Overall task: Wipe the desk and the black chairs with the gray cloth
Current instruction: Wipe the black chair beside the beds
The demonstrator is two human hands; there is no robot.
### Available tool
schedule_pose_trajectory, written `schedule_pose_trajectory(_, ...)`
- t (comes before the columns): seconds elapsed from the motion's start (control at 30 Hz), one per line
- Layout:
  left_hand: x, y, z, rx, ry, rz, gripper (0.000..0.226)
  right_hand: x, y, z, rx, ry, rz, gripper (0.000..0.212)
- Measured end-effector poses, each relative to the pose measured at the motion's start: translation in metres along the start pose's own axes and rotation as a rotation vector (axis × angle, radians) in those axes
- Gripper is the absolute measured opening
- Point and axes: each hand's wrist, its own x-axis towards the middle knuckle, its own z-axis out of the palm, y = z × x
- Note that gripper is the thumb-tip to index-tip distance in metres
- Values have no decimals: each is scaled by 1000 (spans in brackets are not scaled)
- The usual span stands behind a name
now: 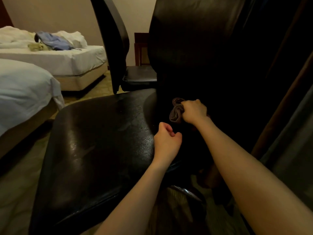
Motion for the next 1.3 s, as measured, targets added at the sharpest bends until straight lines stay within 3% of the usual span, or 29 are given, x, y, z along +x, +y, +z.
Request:
schedule_pose_trajectory(0.13, 0, -2, 0, -21, 5, 1, 16, 3, 23, 7, 386, -92, -72, 14)
schedule_pose_trajectory(0.2, -1, -2, -1, -19, 13, 4, 17, 0, 32, 14, 532, -134, -114, 19)
schedule_pose_trajectory(0.43, -3, 0, -8, 59, 20, 24, 18, -43, 45, -10, 703, -237, -290, 23)
schedule_pose_trajectory(0.57, -6, 1, -13, 97, 13, 20, 17, -83, 65, -31, 834, -371, -292, 20)
schedule_pose_trajectory(0.63, -8, 2, -15, 113, 7, 2, 15, -113, 83, -43, 788, -509, -230, 10)
schedule_pose_trajectory(0.7, -10, 3, -17, 124, -35, 6, 14, -148, 98, -40, 633, -707, -201, 20)
schedule_pose_trajectory(0.77, -13, 6, -16, 152, -78, 51, 15, -176, 111, -27, 480, -786, -94, 10)
schedule_pose_trajectory(0.83, -19, 10, -9, 140, -103, 89, 17, -186, 122, -29, 478, -662, 52, 15)
schedule_pose_trajectory(0.9, -27, 16, 3, 120, -150, 110, 19, -184, 130, -40, 567, -395, 77, 19)
schedule_pose_trajectory(1.0, -33, 20, 21, 259, -285, 166, 16, -177, 114, -75, 600, 92, -91, 19)
schedule_pose_trajectory(1.1, -30, 21, 30, 450, -372, 145, 12, -160, 96, -92, 278, 571, -274, 31)
schedule_pose_trajectory(1.2, -29, 18, 27, 442, -353, 90, 6, -137, 105, -75, -68, 662, -429, 23)
schedule_pose_trajectory(1.3, -32, 12, 26, 394, -358, 91, 5, -143, 112, -44, -93, 570, -358, 19)
